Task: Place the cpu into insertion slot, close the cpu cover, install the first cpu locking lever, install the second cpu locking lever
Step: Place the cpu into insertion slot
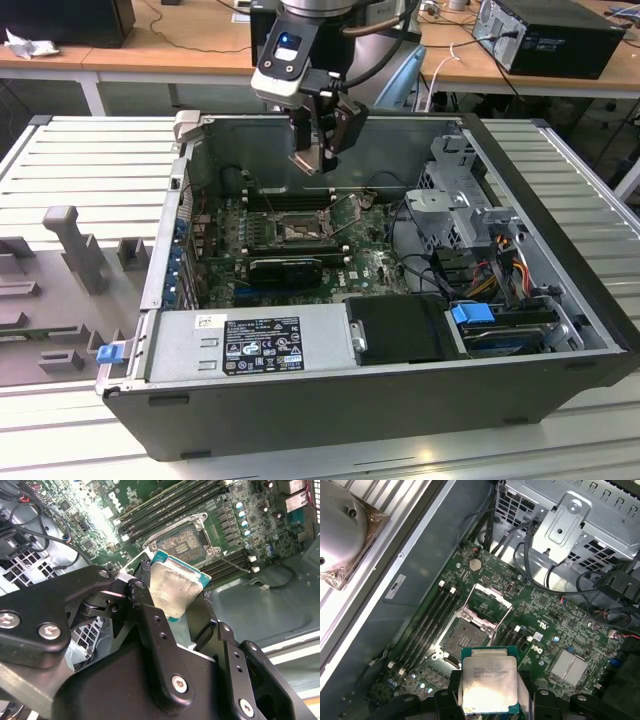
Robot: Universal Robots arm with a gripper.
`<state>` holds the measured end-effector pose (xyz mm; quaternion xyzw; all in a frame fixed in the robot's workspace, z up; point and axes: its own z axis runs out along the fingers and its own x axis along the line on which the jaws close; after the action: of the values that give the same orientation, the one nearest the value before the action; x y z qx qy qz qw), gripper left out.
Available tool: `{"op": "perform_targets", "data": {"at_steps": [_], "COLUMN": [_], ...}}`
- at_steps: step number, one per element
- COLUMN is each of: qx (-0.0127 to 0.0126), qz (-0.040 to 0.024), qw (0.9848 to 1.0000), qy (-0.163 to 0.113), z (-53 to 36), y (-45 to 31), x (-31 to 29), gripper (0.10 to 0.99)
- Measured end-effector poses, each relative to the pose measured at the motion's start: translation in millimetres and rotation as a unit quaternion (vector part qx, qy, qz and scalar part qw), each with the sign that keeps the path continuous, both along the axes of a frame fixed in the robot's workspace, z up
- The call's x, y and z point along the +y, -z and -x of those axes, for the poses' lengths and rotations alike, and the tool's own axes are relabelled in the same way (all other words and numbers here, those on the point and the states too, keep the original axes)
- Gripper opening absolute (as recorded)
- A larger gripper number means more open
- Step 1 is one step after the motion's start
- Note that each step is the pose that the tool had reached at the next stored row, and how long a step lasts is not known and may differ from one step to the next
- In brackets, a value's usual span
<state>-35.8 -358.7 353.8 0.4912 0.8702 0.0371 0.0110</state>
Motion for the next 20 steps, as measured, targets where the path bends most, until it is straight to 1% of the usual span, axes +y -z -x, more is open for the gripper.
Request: {"op": "perform_targets", "data": {"at_steps": [6, 7, 10, 14, 15, 18, 19, 20], "qx": [0.0006, 0.0005, 0.0005, 0.0006, 0.0005, 0.0006, 0.0009, 0.0019], "qz": [0.0005, 0.0004, 0.0006, 0.0007, 0.0006, 0.0006, 0.0007, 0.0007], "qw": [1.0000, 1.0000, 0.9994, 0.9981, 0.9972, 0.9957, 0.9955, 0.9955], "qy": [0.004, 0.008, 0.034, 0.062, 0.074, 0.092, 0.094, 0.094], "z": [0.0, 0.0, 0.0, 0.0, 0.0, 0.0, 0.0, 0.1], "y": [3.8, 4.1, 5.5, 6.7, 7.3, 8.8, 9.8, 11.0], "x": [0.0, 0.0, 0.0, 0.0, 0.0, 0.0, 0.0, 0.0], "gripper": [0.525, 0.525, 0.525, 0.525, 0.525, 0.525, 0.525, 0.525]}}
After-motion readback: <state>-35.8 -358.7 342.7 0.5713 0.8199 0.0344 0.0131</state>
